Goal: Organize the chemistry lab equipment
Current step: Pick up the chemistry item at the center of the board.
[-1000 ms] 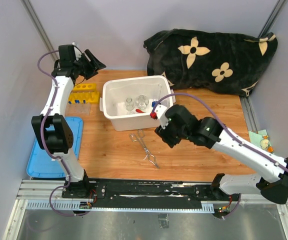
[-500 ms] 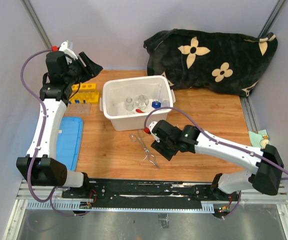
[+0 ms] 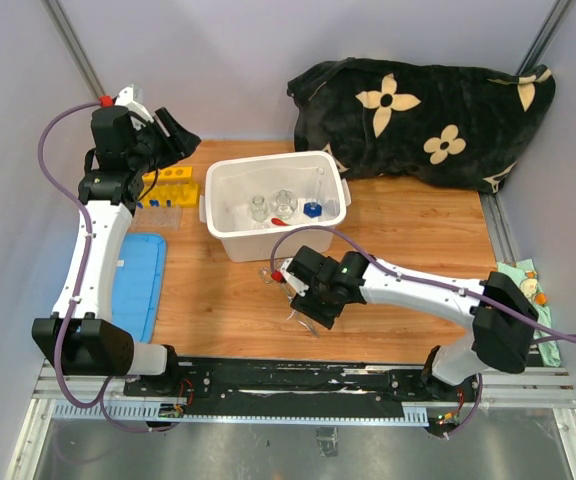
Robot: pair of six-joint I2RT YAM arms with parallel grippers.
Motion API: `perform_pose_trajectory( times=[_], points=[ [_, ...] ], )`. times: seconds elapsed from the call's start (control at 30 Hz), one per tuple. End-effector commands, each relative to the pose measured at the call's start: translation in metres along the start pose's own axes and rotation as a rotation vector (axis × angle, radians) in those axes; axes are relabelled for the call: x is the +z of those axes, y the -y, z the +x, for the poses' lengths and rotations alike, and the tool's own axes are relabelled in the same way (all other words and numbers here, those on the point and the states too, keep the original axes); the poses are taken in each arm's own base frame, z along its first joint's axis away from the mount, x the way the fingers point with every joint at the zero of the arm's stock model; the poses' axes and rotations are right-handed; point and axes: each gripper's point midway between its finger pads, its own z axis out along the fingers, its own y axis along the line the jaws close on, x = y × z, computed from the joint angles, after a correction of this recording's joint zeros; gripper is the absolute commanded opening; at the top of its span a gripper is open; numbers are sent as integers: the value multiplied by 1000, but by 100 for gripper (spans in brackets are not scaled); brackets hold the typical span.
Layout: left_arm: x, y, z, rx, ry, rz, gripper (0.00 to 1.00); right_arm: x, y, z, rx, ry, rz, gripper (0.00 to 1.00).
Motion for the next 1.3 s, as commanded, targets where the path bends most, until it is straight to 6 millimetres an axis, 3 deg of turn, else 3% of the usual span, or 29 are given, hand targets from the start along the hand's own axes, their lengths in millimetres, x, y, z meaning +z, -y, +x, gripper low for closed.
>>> perform_pose_trajectory(
  times=[0.0,0.4,0.5,0.63,0.8,0.9,1.0,1.13,1.27],
  points=[
    [-7,4,-7,22,22,9,61,4,-15,-6,-73,-32,-63,54],
    [-13,9,-6,30,16,30,61,13,-28,-3,-97,-86,-130,48],
    [-22,24,0,45,-3,95,59,9,-25,-5,-68,-64,-104,47],
    [-51,53,10,131,15,172,57,1,-14,-12,-16,10,-31,47],
    [-112,96,27,213,74,309,57,-6,-9,-19,77,78,42,49],
    [-137,100,55,196,46,374,57,-5,-10,-19,116,145,93,51],
    [-149,99,101,154,-63,456,56,2,-1,-13,181,186,174,51],
    [-148,93,177,117,-263,504,53,-3,13,4,292,251,254,51],
    [-136,79,227,166,-381,402,52,0,-5,6,367,386,131,51]
  ],
)
